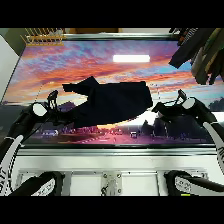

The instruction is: Fold the clothes and pants, and hang the long-sleeved shirts on hangers.

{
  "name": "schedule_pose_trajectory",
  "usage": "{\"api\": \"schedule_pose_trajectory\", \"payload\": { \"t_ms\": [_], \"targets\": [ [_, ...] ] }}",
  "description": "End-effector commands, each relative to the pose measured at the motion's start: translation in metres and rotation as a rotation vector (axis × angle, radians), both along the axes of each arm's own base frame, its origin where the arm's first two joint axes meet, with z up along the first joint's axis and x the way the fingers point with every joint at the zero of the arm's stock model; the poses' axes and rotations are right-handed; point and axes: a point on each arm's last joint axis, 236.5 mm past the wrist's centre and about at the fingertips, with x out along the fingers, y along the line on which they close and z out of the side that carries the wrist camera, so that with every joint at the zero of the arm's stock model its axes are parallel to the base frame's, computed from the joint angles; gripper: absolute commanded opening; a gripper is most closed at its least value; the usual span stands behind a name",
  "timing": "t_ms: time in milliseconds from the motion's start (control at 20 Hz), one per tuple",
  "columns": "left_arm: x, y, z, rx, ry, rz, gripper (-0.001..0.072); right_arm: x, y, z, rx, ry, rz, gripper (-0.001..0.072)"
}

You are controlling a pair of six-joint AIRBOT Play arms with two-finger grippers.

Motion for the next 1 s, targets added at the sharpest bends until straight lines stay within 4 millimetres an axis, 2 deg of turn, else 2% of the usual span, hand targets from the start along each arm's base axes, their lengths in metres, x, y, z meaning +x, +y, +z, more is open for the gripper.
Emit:
{"api": "schedule_pose_trajectory", "payload": {
  "t_ms": [0, 50, 150, 350, 400, 450, 550, 600, 650, 750, 850, 900, 950],
  "targets": [
    [0.001, 0.003, 0.005, -0.001, -0.011, 0.003, 0.0009, 0.038, 0.022, -0.018, 0.105, -0.117, -0.092, 0.0676],
    [0.000, 0.003, 0.004, 0.000, -0.011, 0.003, 0.0009, 0.045, 0.030, -0.020, 0.121, -0.136, -0.082, 0.0668],
    [0.000, 0.003, 0.004, 0.000, -0.010, 0.002, 0.0009, 0.059, 0.043, -0.021, 0.134, -0.171, -0.045, 0.0583],
    [0.000, 0.003, 0.004, 0.000, -0.010, 0.002, 0.0009, 0.078, 0.062, -0.020, 0.113, -0.216, 0.047, 0.0575],
    [0.000, 0.003, 0.004, 0.001, -0.010, 0.002, 0.0009, 0.081, 0.063, -0.017, 0.101, -0.235, 0.076, 0.0355],
    [0.000, 0.003, 0.004, 0.001, -0.010, 0.002, 0.0009, 0.082, 0.063, -0.012, 0.080, -0.266, 0.128, 0.0023],
    [0.003, 0.005, 0.007, 0.009, -0.021, 0.000, 0.0009, 0.083, 0.059, 0.003, 0.061, -0.301, 0.200, 0.0011],
    [0.008, 0.010, 0.018, 0.031, -0.044, -0.011, 0.0008, 0.083, 0.056, 0.019, 0.050, -0.318, 0.248, 0.0010],
    [0.015, 0.016, 0.037, 0.049, -0.083, -0.019, 0.0008, 0.084, 0.051, 0.043, 0.027, -0.346, 0.311, 0.0010],
    [0.033, 0.020, 0.111, 0.048, -0.234, -0.019, 0.0008, 0.083, 0.042, 0.113, -0.025, -0.437, 0.420, 0.0009],
    [0.035, 0.021, 0.216, 0.037, -0.457, -0.021, 0.0008, 0.070, 0.039, 0.215, -0.088, -0.577, 0.495, 0.0010],
    [0.027, 0.022, 0.268, 0.038, -0.574, -0.010, 0.0008, 0.059, 0.038, 0.260, -0.128, -0.644, 0.508, 0.0009],
    [0.015, 0.021, 0.318, 0.037, -0.697, 0.000, 0.0008, 0.040, 0.037, 0.314, -0.175, -0.730, 0.507, 0.0009]
  ]
}}
